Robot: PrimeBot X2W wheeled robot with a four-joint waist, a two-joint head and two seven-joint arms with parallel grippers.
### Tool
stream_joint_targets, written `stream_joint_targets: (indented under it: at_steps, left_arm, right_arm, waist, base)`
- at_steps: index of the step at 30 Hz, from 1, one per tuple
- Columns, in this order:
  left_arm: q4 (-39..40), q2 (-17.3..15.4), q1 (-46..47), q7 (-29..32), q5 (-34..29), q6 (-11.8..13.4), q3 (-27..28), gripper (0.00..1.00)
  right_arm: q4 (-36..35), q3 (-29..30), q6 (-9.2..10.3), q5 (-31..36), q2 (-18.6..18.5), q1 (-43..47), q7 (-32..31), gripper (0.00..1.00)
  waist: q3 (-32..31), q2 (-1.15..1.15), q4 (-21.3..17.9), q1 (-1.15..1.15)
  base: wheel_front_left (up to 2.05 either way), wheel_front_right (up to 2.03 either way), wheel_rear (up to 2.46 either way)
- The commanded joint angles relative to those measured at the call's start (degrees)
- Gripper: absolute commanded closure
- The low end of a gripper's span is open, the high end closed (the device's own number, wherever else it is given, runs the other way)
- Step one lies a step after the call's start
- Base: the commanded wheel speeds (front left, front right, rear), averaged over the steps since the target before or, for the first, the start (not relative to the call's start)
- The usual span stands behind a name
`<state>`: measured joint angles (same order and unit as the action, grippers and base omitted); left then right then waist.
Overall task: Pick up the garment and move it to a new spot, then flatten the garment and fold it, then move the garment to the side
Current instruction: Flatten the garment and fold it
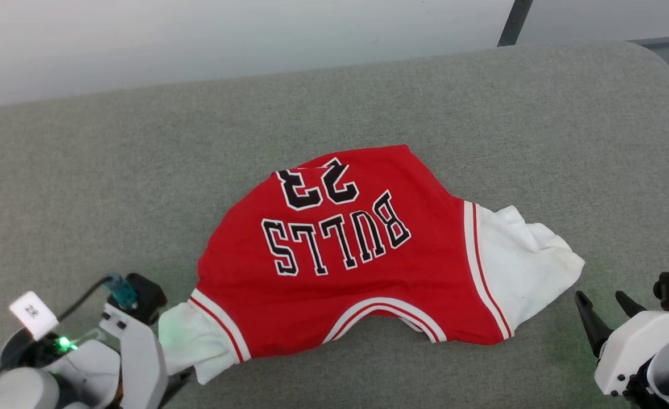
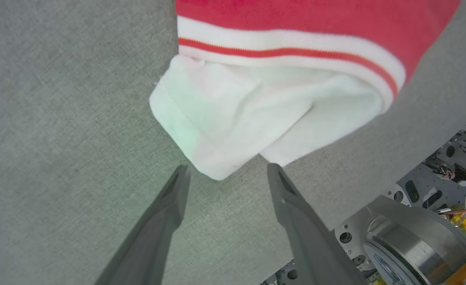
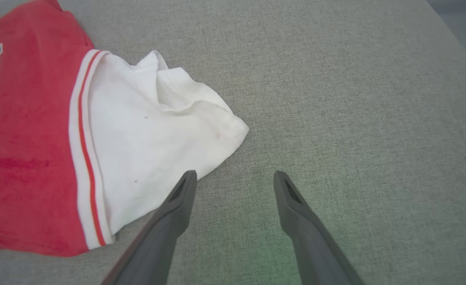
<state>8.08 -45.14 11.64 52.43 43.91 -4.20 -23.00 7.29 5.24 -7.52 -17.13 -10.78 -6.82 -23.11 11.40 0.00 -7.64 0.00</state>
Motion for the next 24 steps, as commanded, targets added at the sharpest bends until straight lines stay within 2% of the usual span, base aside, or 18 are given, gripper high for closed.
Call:
stream_joint_targets:
  at_steps: [1, 8, 23, 24]
  left_arm:
    - [-0.1, -0.3, -0.2, -1.0, -0.6, -1.3, -1.1, 0.00]
    - [-1.6, -1.3, 1.8, -5.7, -2.8, -3.2, -6.2, 0.00]
    - [-7.0, -4.2, 8.7, -13.4, -4.5, -3.2, -17.4, 0.00]
    - [-7.4, -4.3, 9.3, -13.9, -4.3, -3.2, -18.1, 0.08]
  right_arm:
    - [-0.1, -0.2, 0.06, 0.0, 0.0, -0.3, 0.1, 0.00]
    - [-0.5, -0.3, 0.06, -0.2, -0.3, -0.3, -0.1, 0.00]
    - [-0.5, -0.5, 0.06, -0.2, -0.1, -0.7, -0.2, 0.00]
    - [-0.5, -0.5, 0.06, -0.2, -0.1, -0.7, -0.2, 0.00]
  waist:
    - [0.1, 0.00, 0.0, 0.00]
    - [0.7, 0.00, -0.1, 0.00]
    - [1.5, 0.00, -0.4, 0.00]
    - [1.5, 0.00, -0.4, 0.00]
  base:
    - [0.00, 0.00, 0.00]
    - [0.00, 0.00, 0.00]
    - [0.00, 0.00, 0.00]
    - [0.00, 0.00, 0.00]
